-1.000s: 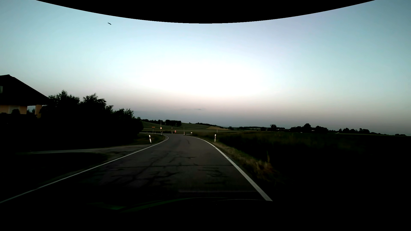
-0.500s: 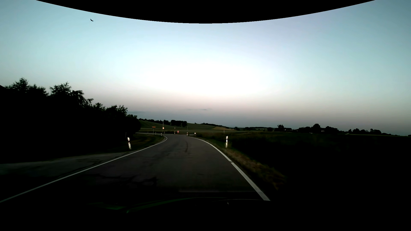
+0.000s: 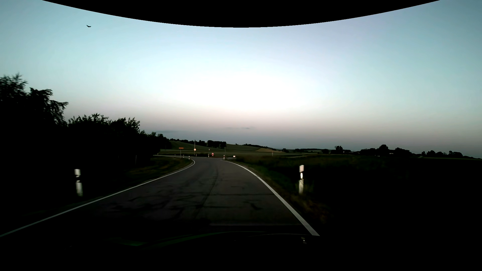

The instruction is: Follow the waypoints while adhering to traffic rules and regulations

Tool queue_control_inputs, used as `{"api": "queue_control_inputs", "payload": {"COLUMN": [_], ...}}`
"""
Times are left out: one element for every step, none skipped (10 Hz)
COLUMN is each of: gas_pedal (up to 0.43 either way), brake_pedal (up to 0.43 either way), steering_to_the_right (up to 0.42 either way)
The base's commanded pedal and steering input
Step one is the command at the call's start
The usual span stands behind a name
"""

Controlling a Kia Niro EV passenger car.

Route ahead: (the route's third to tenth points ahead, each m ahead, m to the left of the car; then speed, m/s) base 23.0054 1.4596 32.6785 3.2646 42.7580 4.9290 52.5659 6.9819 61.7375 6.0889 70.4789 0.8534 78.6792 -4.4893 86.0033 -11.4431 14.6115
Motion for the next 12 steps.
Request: {"api": "queue_control_inputs", "payload": {"gas_pedal": [0.0,0.0,0.0,0.0,0.0,0.0,0.0,0.0,0.0,0.0,0.0,0.0], "brake_pedal": [0.189,0.195,0.195,0.201,0.195,0.201,0.213,0.232,0.244,0.256,0.25,0.25], "steering_to_the_right": [-0.024,-0.024,-0.025,-0.025,-0.025,-0.026,-0.027,-0.027,-0.028,-0.029,-0.029,-0.029]}}
